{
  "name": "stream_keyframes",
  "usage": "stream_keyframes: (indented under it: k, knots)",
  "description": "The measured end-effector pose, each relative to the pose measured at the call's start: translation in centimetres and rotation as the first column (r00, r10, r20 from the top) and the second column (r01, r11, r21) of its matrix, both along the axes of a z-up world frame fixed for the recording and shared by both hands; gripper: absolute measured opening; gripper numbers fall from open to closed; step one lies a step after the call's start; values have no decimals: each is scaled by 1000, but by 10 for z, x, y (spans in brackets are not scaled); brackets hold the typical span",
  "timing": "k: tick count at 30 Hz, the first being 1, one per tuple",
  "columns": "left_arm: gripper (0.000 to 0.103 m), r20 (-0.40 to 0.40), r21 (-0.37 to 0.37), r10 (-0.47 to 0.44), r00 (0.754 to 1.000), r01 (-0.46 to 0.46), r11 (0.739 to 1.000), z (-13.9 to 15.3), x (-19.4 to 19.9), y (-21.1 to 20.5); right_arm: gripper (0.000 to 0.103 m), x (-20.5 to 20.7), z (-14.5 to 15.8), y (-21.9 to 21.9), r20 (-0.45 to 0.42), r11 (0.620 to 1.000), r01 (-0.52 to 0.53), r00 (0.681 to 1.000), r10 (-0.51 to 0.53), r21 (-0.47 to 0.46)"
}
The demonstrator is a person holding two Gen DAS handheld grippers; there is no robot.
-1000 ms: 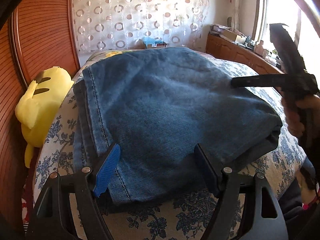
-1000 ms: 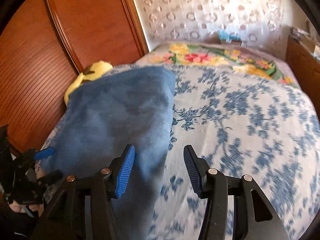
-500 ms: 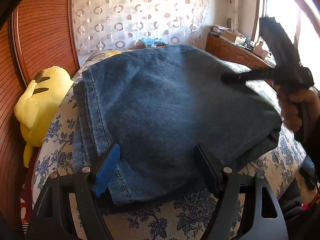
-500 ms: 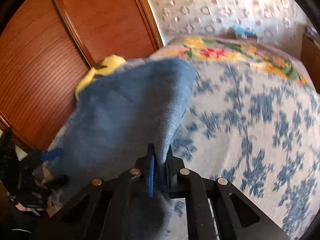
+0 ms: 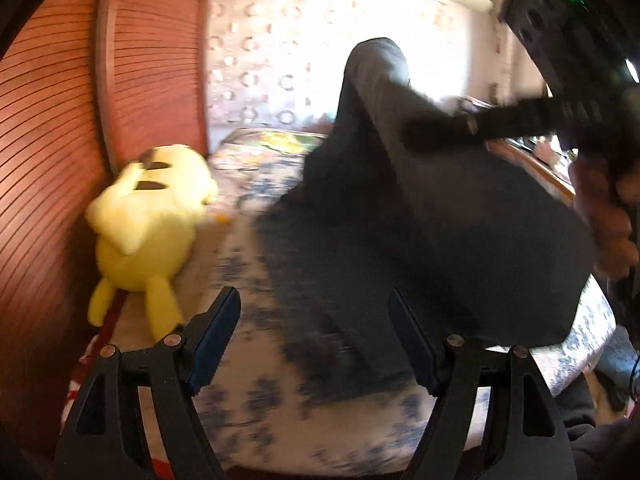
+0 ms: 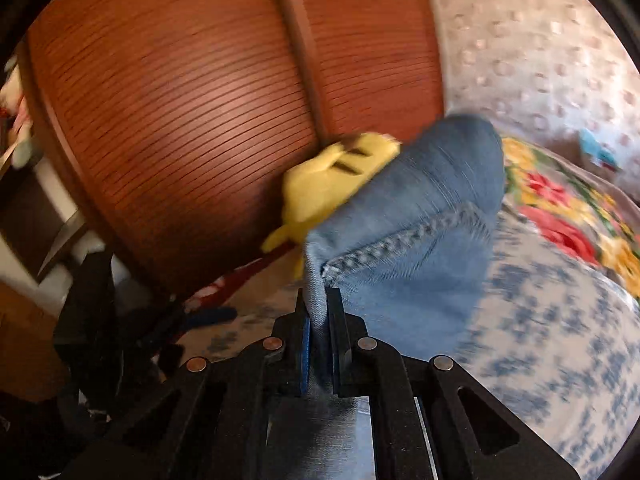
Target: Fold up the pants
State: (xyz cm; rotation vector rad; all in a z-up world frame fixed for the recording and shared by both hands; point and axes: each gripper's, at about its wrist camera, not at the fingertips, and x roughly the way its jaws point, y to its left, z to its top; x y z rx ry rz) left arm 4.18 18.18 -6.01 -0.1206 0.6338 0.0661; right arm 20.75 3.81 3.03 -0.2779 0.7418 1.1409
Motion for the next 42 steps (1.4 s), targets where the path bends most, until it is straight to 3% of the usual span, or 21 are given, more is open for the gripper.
stream_keyframes:
  k: [6, 9, 13, 17, 22, 29, 36, 42]
  knots:
    - [77, -9, -14, 101, 995, -101, 995, -5, -19, 38, 7, -3, -69, 39, -98, 997, -38, 995, 31, -74]
    - [77, -16, -11, 122, 992, -123, 992, -9, -19, 47, 13, 0, -90, 42, -110, 995, -25, 994, 15, -96]
    - [77, -14, -5, 122, 992, -122, 993, -9, -18, 44, 34, -2, -78, 28, -74, 998, 2, 997, -7, -62]
    - [77, -3, -5, 95, 995, -95, 995, -7, -12, 37, 41, -6, -61, -1, -28, 999, 48, 998, -47, 3]
    - [77, 10, -1, 70, 997, -70, 998, -2, -5, 26, 43, 1, -53, -32, -2, 992, 123, 992, -123, 33]
    - [77, -1, 24, 39, 999, -39, 999, -1, 11, 16, 43, 5, -65, -40, 31, 975, 223, 974, -223, -18]
    - [77, -49, 39, 30, 998, -28, 999, -15, 27, 12, 44, 0, -76, -36, 53, 964, 248, 968, -244, -91]
    - [77, -110, 57, 52, 993, -46, 997, -37, 37, 14, 56, -3, -91, -31, 63, 956, 272, 962, -266, -114]
